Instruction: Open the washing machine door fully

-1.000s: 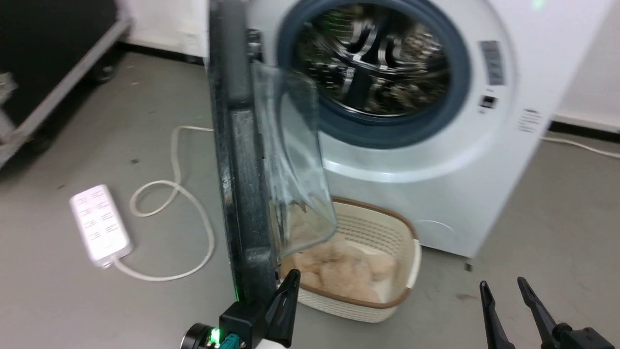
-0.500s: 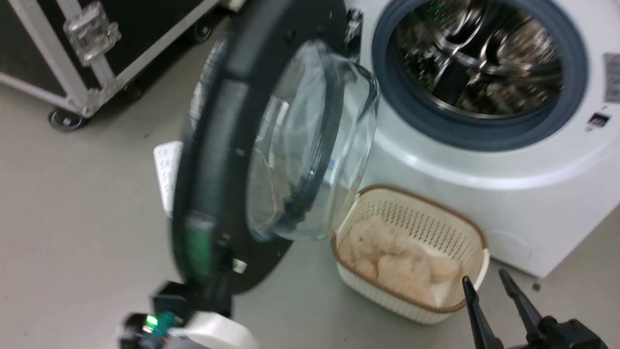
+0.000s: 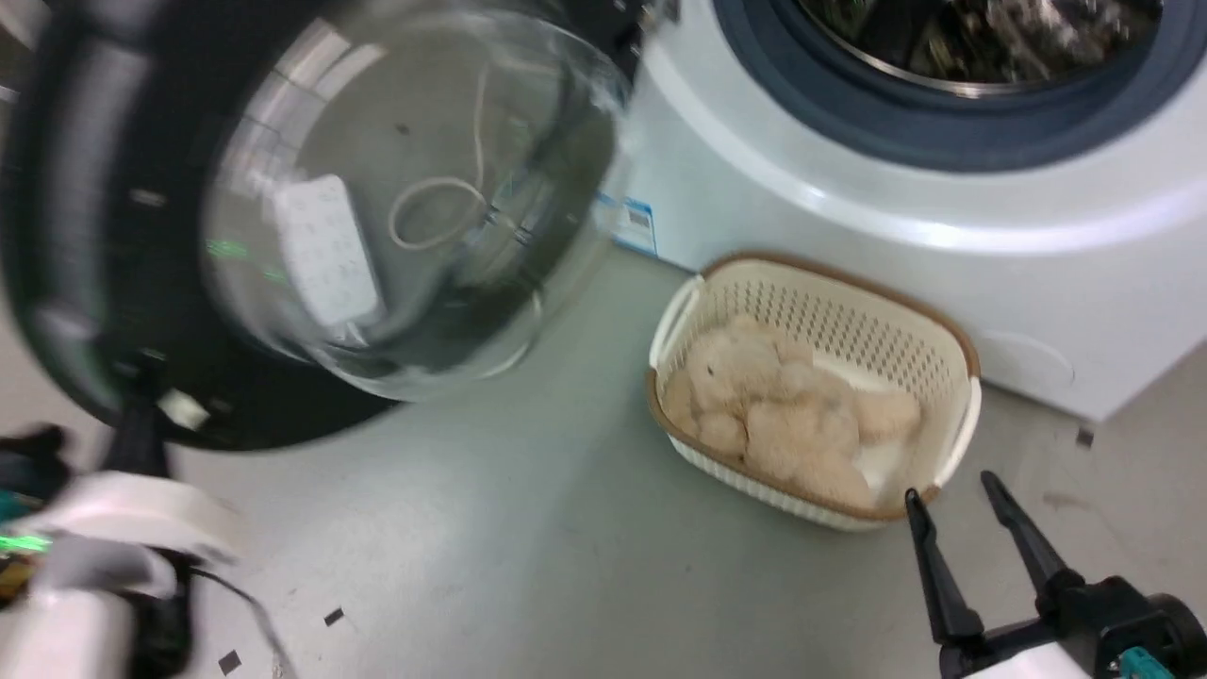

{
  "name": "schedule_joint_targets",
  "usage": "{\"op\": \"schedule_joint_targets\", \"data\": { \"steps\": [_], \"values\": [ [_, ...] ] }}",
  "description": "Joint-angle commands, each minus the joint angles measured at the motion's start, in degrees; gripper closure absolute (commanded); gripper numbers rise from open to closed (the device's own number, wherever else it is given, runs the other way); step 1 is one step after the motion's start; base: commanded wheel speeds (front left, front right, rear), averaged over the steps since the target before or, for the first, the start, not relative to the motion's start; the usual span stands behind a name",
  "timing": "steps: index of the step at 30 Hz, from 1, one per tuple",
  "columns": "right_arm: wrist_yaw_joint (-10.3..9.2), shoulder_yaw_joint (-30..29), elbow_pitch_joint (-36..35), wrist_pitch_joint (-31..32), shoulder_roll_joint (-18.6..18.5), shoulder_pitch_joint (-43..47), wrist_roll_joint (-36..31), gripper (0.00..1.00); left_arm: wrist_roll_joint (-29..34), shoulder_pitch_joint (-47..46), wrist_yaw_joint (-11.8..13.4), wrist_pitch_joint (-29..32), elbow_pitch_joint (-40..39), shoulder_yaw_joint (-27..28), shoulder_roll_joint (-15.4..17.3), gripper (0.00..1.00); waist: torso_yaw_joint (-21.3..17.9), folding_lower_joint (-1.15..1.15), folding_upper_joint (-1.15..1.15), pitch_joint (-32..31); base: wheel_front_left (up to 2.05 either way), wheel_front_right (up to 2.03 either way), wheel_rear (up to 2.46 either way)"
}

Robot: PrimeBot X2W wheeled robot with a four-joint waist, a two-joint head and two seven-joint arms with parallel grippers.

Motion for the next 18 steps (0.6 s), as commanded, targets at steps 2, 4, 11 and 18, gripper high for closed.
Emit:
{"op": "schedule_joint_targets", "data": {
  "steps": [2,4,11,18],
  "values": [
    [-0.04,-0.46,-0.48,-0.24,-0.54,-1.14,-0.23,0.0,-0.95,-2.29,-0.43,-0.07,2.45,2.64,2.76,1.0,-1.83,-0.01,0.0,2.79,0.0,0.0,0.0],
    [-0.04,-0.56,-0.64,-0.24,-1.0,-1.5,-0.32,0.0,-1.76,-4.06,-1.34,-0.25,4.91,4.25,4.84,1.0,-2.51,-0.01,0.0,3.84,0.0,0.0,0.0],
    [-0.04,-0.93,-0.93,-0.24,-1.76,-2.42,-0.21,0.0,-3.05,-9.89,-4.82,-0.75,12.39,5.18,8.69,1.0,-3.96,-0.01,0.0,5.68,0.0,0.0,0.0],
    [-0.04,-0.74,-0.9,-0.24,-1.87,-3.17,-0.29,0.0,-2.93,-14.55,-6.3,-1.35,19.95,3.75,9.19,1.0,-4.53,-0.01,0.0,6.29,0.0,0.0,0.0]
  ]
}}
